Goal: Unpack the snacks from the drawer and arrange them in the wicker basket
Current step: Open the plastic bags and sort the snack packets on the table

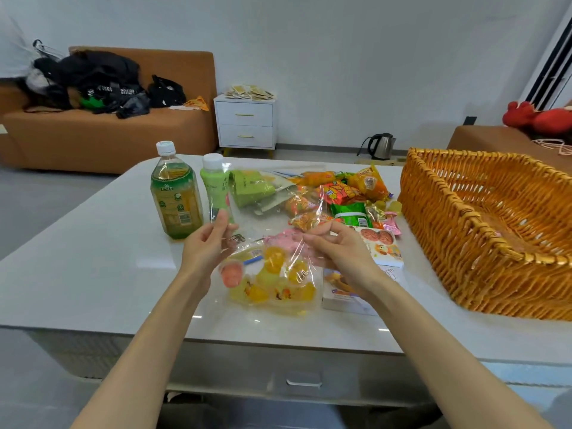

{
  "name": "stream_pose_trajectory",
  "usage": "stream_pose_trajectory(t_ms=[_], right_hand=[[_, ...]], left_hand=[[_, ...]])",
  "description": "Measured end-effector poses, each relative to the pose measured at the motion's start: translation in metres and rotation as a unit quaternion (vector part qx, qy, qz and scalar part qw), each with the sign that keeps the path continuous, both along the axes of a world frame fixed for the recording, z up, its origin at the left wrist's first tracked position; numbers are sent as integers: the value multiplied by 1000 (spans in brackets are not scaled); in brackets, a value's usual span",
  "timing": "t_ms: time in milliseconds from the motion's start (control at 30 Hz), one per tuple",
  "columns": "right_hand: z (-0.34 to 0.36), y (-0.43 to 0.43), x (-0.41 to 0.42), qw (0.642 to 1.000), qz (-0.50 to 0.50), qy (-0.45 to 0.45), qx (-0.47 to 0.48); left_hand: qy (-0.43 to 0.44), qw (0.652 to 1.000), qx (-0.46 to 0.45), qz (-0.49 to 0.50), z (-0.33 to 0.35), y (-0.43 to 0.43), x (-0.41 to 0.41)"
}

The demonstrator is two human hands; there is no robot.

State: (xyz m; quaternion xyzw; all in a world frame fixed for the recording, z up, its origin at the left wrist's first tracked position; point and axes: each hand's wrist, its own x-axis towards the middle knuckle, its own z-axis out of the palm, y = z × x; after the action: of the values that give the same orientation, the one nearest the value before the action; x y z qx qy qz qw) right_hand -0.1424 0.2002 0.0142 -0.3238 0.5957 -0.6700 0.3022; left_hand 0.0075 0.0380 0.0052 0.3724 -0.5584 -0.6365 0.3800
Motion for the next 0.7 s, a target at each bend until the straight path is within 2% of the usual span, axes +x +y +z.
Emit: stream_pose_trajectory(t_ms=[100,200,300,333,467,533,700], right_hand=[[-9,-2,-4,1000,-26,-16,1],[-18,0,-7,998,23,-40,38],[-24,5,-9,984,53,18,169],[-24,7,-9,982,48,32,181],[-13,10,-11,995,14,-24,100],[-13,10,-12,996,4,-18,84],[-29,11,-13,983,-1,72,168]], left_hand=[[-60,993,30,-96,-8,-5,5],[-118,973,75,-184,-20,0,8],[-105,981,62,-152,-24,9,1],[-96,986,53,-126,-22,11,-1],[-32,998,36,-38,-9,8,-5],[-42,999,12,-31,-7,8,-5],[-112,993,-47,-11,-17,9,-7]])
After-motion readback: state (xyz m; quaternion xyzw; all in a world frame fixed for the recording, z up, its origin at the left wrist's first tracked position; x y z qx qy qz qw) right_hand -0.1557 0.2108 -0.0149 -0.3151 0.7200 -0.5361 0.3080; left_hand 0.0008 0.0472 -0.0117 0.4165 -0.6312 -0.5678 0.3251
